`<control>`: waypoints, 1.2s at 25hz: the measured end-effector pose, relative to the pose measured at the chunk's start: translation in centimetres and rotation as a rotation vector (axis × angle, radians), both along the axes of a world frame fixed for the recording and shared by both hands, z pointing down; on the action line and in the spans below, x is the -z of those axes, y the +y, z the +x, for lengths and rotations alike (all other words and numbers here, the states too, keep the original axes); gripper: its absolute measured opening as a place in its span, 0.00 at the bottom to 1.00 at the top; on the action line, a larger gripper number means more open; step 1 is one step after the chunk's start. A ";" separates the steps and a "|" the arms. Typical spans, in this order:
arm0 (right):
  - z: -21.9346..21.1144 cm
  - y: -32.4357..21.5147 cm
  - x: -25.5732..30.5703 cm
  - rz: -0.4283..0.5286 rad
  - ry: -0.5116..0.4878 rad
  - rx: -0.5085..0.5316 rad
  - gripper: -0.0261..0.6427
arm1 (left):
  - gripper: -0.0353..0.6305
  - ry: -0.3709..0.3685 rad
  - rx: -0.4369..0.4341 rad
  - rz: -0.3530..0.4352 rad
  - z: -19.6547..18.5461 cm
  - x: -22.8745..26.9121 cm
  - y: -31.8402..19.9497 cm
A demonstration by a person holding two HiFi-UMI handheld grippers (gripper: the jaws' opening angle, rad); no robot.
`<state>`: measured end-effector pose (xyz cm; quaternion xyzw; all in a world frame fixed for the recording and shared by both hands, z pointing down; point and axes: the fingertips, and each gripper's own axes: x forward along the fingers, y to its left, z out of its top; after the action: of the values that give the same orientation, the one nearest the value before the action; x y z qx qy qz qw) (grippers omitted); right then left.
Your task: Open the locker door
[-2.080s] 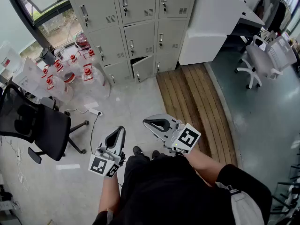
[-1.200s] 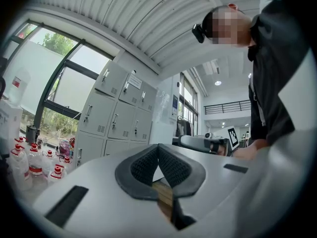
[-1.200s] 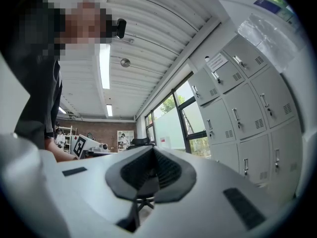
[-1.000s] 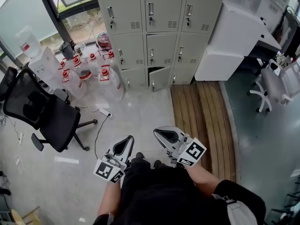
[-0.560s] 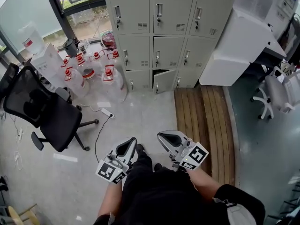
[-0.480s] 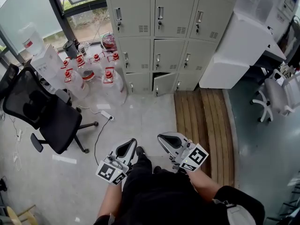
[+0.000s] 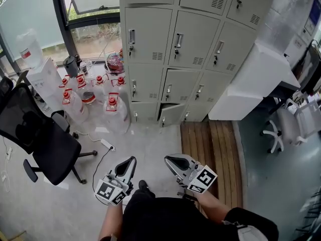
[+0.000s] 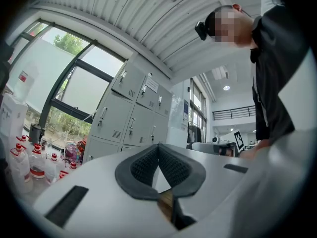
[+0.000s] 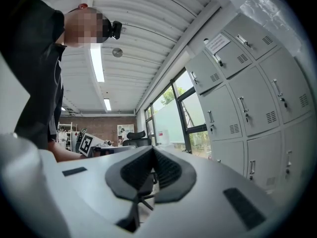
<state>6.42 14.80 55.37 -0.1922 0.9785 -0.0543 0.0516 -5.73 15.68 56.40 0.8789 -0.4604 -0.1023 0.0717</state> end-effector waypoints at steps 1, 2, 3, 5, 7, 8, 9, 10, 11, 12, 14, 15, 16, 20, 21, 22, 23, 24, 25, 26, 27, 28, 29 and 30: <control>-0.7 -1.2 0.3 -0.002 -0.002 0.001 0.06 | 0.08 0.008 0.002 0.006 -0.8 0.2 -1.2; -1.5 -2.4 0.7 -0.002 -0.003 0.001 0.06 | 0.08 0.017 0.003 0.014 -1.6 0.5 -2.3; -2.2 -3.5 1.2 0.002 -0.001 0.000 0.06 | 0.08 0.025 0.004 0.019 -2.4 0.8 -3.5; -3.7 -5.5 2.1 0.016 0.009 -0.005 0.06 | 0.08 0.037 0.002 0.024 -4.1 1.1 -5.4; -5.2 -7.2 2.7 0.033 0.021 -0.017 0.06 | 0.08 0.044 -0.008 0.032 -5.6 1.4 -7.1; -5.8 -8.0 3.0 0.042 0.026 -0.024 0.06 | 0.08 0.046 -0.012 0.037 -6.3 1.4 -7.9; -6.3 -8.9 3.1 0.050 0.030 -0.030 0.06 | 0.08 0.045 -0.015 0.042 -7.0 1.5 -8.6; -6.8 -9.7 3.3 0.059 0.036 -0.035 0.06 | 0.07 0.044 -0.015 0.046 -7.7 1.5 -9.4; -7.3 -10.4 3.4 0.068 0.044 -0.039 0.06 | 0.07 0.044 -0.013 0.047 -8.3 1.5 -10.1; -7.7 -11.0 3.4 0.076 0.052 -0.042 0.06 | 0.08 0.045 -0.010 0.046 -8.9 1.4 -10.7; -8.3 -12.0 3.6 0.084 0.063 -0.044 0.06 | 0.07 0.046 -0.002 0.042 -10.1 1.4 -11.7; -8.5 -12.4 3.6 0.085 0.067 -0.044 0.06 | 0.08 0.045 0.002 0.040 -10.6 1.5 -12.1; -8.5 -12.8 3.7 0.087 0.070 -0.044 0.06 | 0.08 0.044 0.006 0.041 -11.0 1.6 -12.5; -9.1 -15.6 3.6 0.086 0.068 -0.047 0.06 | 0.07 0.043 0.018 0.047 -12.6 1.7 -14.9; -9.3 -16.4 3.6 0.082 0.066 -0.047 0.06 | 0.07 0.040 0.020 0.045 -13.0 1.8 -15.6; -9.6 -17.2 3.6 0.082 0.063 -0.047 0.06 | 0.08 0.034 0.023 0.044 -13.3 1.9 -16.3; -9.9 -18.0 3.7 0.086 0.060 -0.046 0.06 | 0.07 0.026 0.026 0.045 -13.7 2.1 -17.0; -10.2 -19.0 3.8 0.091 0.055 -0.045 0.06 | 0.08 0.016 0.030 0.047 -14.1 2.4 -17.8; -10.5 -20.1 3.9 0.097 0.050 -0.044 0.06 | 0.07 0.005 0.033 0.049 -14.6 2.8 -18.7; -10.8 -21.2 4.0 0.105 0.045 -0.043 0.06 | 0.07 -0.005 0.037 0.051 -15.0 3.1 -19.5; -11.2 -22.5 4.2 0.114 0.042 -0.044 0.06 | 0.07 -0.014 0.039 0.052 -15.4 3.4 -20.5; -11.5 -23.8 4.5 0.123 0.038 -0.046 0.06 | 0.07 -0.023 0.041 0.053 -15.8 3.7 -21.5; -11.7 -25.2 4.8 0.132 0.033 -0.048 0.06 | 0.07 -0.033 0.041 0.054 -16.1 3.9 -22.5; -12.0 -26.6 5.2 0.139 0.027 -0.051 0.06 | 0.08 -0.045 0.042 0.054 -16.4 4.2 -23.6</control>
<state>-5.55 -11.80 50.14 -0.2138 0.9753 0.0179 0.0530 -22.18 -7.92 52.18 0.8726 -0.4775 -0.0964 0.0354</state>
